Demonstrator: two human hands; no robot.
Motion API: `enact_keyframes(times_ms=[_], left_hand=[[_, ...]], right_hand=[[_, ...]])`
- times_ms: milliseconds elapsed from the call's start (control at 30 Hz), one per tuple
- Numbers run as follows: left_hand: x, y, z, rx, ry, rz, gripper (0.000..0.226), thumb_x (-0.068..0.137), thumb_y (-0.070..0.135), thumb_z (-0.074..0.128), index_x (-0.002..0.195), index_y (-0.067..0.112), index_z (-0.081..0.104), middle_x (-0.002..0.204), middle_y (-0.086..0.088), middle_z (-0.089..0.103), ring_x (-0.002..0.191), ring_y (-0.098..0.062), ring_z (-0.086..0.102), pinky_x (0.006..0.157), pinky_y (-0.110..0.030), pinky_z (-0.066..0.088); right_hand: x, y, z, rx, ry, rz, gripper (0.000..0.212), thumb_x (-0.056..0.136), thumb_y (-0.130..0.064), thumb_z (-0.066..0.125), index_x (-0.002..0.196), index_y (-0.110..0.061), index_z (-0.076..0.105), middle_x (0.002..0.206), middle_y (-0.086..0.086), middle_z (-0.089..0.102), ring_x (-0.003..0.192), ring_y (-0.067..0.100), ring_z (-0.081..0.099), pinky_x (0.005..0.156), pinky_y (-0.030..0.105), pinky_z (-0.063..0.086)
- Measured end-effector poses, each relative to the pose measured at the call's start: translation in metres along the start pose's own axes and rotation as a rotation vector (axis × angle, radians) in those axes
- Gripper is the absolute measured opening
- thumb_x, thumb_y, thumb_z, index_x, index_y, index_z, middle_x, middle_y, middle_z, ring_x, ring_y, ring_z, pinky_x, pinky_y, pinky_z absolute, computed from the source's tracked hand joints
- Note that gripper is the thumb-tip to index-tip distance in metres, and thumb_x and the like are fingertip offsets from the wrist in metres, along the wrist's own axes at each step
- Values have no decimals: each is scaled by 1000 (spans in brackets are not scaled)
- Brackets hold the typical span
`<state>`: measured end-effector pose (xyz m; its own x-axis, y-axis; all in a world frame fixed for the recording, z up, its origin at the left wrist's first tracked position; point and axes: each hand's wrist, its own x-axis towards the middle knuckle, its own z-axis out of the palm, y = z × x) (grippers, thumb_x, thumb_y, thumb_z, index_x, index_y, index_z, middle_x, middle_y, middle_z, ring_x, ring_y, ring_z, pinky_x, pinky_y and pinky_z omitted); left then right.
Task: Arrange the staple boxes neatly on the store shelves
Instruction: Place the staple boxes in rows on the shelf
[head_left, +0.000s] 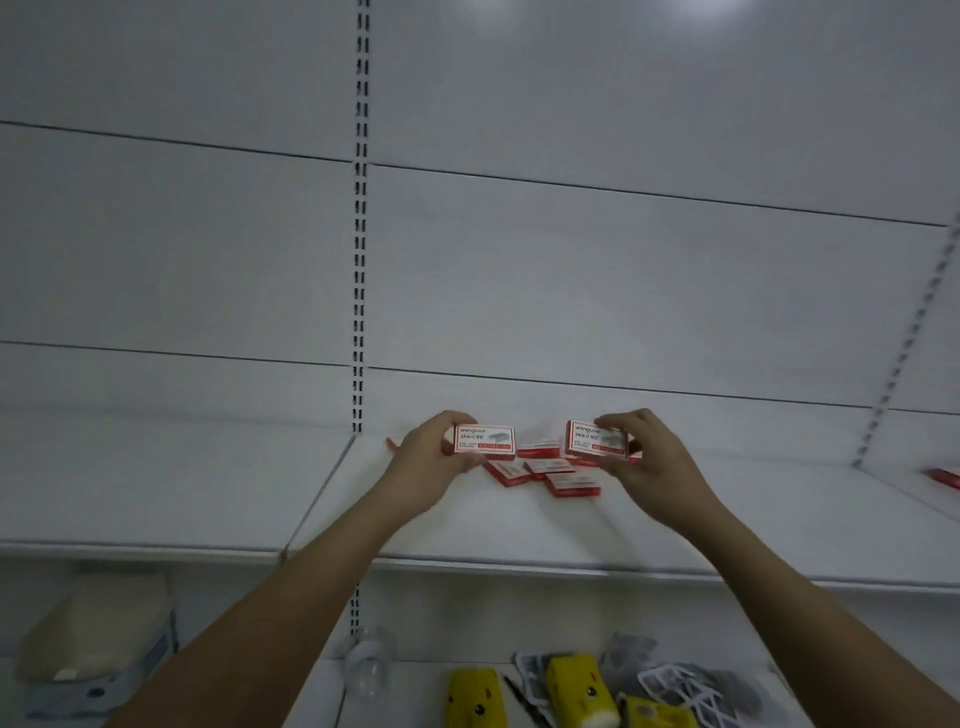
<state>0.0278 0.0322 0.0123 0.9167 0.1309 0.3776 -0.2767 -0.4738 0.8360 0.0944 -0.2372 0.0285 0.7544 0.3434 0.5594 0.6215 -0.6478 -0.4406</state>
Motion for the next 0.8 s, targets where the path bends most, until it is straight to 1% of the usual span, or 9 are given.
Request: enact_keyframes(times_ms=[67, 133, 267, 333, 367, 433, 500, 633, 800], left_hand=[[-1, 31, 22, 30, 16, 55, 34, 83, 7, 72, 113, 19, 60, 115, 4, 52, 86, -12, 61, 70, -18, 50], [-7, 57, 47, 37, 16, 85, 36, 82, 9, 73, 114, 20, 61, 111, 5, 51, 84, -11, 59, 66, -17, 49], [-31, 104, 111, 27, -11, 114, 37, 79, 11, 76, 114, 18, 65, 103, 2, 55, 88, -16, 60, 71, -15, 50], [-51, 127, 151, 9, -31, 119, 39, 79, 11, 77, 115, 16, 65, 100, 3, 54, 87, -12, 59, 78, -13, 49], [-61, 140, 173, 12, -46, 122, 39, 79, 12, 76, 117, 17, 65, 98, 4, 52, 85, -8, 57, 78, -9, 46], [-80, 167, 219, 23, -99, 136, 40, 80, 14, 76, 119, 19, 64, 96, 6, 50, 80, -3, 53, 70, -2, 40], [-95, 195, 267, 13, -155, 153, 40, 81, 15, 75, 119, 20, 64, 96, 9, 50, 77, -3, 53, 66, -2, 40], [-118, 254, 359, -30, -241, 205, 38, 80, 11, 75, 115, 19, 65, 102, 4, 53, 75, -2, 54, 66, -3, 41], [-136, 313, 459, -37, -356, 268, 38, 77, 5, 76, 112, 16, 66, 104, 1, 54, 72, -1, 54, 64, -3, 41]], right_hand=[[-14, 8, -29, 8, 21, 37, 40, 83, -16, 73, 120, -21, 60, 108, -8, 54, 90, 12, 57, 81, 29, 50], [-33, 21, -58, 1, 44, 54, 40, 82, -15, 73, 120, -22, 60, 106, -9, 54, 88, 12, 58, 80, 30, 50], [-85, 53, -125, 9, 74, 86, 39, 82, -13, 72, 118, -22, 61, 106, -9, 54, 87, 11, 59, 79, 26, 48], [-117, 72, -160, 10, 77, 110, 39, 82, -13, 72, 118, -23, 61, 106, -10, 55, 88, 10, 59, 78, 24, 47], [-135, 81, -179, 5, 76, 125, 38, 82, -14, 72, 118, -24, 60, 106, -10, 55, 89, 10, 59, 77, 23, 47], [-170, 101, -216, -26, 69, 159, 37, 84, -16, 71, 118, -25, 60, 107, -9, 55, 91, 11, 59, 76, 23, 48], [-203, 121, -253, -60, 57, 205, 37, 85, -18, 71, 119, -25, 59, 109, -9, 54, 92, 11, 58, 72, 19, 46], [-265, 161, -330, -102, 78, 302, 41, 83, -16, 72, 122, -22, 60, 110, -6, 53, 91, 10, 56, 70, 16, 44], [-332, 210, -416, -177, 126, 408, 42, 81, -15, 73, 120, -24, 60, 109, -8, 55, 93, 10, 56, 69, 12, 41]])
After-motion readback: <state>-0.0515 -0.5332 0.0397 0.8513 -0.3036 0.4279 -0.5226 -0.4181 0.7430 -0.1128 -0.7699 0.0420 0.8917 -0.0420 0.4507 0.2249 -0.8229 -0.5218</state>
